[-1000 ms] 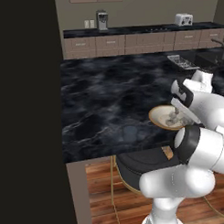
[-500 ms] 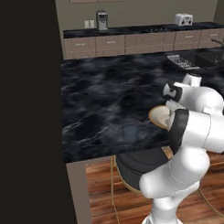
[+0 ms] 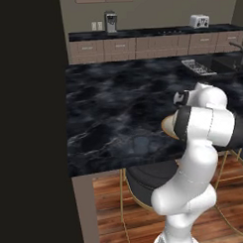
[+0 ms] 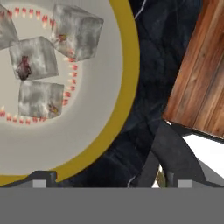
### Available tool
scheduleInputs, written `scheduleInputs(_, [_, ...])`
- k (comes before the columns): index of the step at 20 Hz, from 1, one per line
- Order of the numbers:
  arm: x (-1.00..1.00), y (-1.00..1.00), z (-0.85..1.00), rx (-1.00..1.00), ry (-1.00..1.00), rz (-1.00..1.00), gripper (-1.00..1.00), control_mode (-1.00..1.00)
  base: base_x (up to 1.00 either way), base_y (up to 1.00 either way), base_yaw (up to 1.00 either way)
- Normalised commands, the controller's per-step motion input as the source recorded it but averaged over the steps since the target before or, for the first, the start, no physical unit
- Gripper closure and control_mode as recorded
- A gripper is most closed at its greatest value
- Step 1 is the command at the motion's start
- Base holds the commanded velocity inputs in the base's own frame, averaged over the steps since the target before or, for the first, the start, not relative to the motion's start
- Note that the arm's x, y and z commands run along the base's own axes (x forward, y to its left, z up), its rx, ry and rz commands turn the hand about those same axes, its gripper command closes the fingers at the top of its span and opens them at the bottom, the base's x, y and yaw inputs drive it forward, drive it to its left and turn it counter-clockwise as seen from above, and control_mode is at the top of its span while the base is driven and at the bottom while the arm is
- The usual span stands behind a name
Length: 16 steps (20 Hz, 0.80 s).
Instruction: There are four ice cubes in the ice bowl. Place two ice cubes in each glass of water.
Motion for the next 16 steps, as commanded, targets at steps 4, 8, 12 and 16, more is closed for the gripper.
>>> scheduleInputs(4, [0.46,-0.08,-0.14,0.0,0.0,0.0,-1.0,-1.0,0.0,0.0,0.0])
scheduleInputs(8, [0.38,-0.03,-0.31,0.0,0.02,0.0,-1.0,-1.0,0.0,0.0,0.0])
scheduleInputs(12, [0.29,-0.04,-0.39,0.0,0.02,0.0,-1.0,-1.0,0.0,0.0,0.0])
scheduleInputs(16, [0.25,-0.1,-0.28,0.0,0.01,0.0,-1.0,-1.0,0.0,0.0,0.0])
